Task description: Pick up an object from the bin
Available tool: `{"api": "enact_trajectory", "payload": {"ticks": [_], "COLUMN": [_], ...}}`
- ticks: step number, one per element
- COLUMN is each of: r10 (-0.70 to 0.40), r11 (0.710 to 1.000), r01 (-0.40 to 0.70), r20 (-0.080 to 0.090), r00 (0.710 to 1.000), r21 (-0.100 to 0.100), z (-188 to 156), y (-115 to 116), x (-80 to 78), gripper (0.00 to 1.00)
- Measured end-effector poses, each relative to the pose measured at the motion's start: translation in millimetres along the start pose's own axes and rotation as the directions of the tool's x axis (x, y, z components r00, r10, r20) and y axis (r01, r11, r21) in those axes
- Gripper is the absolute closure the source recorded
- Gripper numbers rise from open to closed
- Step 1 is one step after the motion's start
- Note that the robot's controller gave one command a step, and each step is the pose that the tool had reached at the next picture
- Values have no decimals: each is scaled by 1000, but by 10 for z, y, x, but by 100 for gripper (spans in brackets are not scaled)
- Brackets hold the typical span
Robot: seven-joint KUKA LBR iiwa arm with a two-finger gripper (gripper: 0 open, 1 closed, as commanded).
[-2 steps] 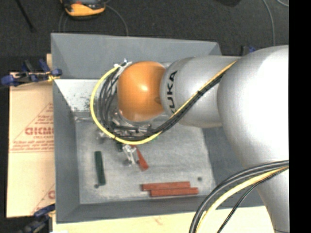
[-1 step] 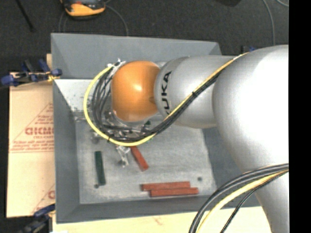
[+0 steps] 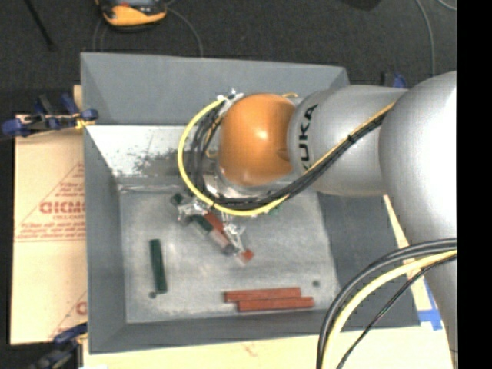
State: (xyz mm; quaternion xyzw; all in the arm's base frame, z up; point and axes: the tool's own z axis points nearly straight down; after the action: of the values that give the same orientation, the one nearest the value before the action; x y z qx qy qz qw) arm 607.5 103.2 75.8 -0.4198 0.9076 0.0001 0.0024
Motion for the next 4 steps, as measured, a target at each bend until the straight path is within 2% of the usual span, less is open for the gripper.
{"api": "enact_trajectory", "payload": {"ticks": [1,2,3,4], "r10": [-102,-100,-99,-150], "r11": [995,995,995,989], "r01": [102,100,99,150], "r20": [-1,-2,-2,0], "r00": [995,995,995,989], "r21": [-4,-4,-4,1], "z": [53,53,53,49], "y": [916,912,911,1106], "x": [-301,-298,-297,-222], "gripper": [100,0,0,0]}}
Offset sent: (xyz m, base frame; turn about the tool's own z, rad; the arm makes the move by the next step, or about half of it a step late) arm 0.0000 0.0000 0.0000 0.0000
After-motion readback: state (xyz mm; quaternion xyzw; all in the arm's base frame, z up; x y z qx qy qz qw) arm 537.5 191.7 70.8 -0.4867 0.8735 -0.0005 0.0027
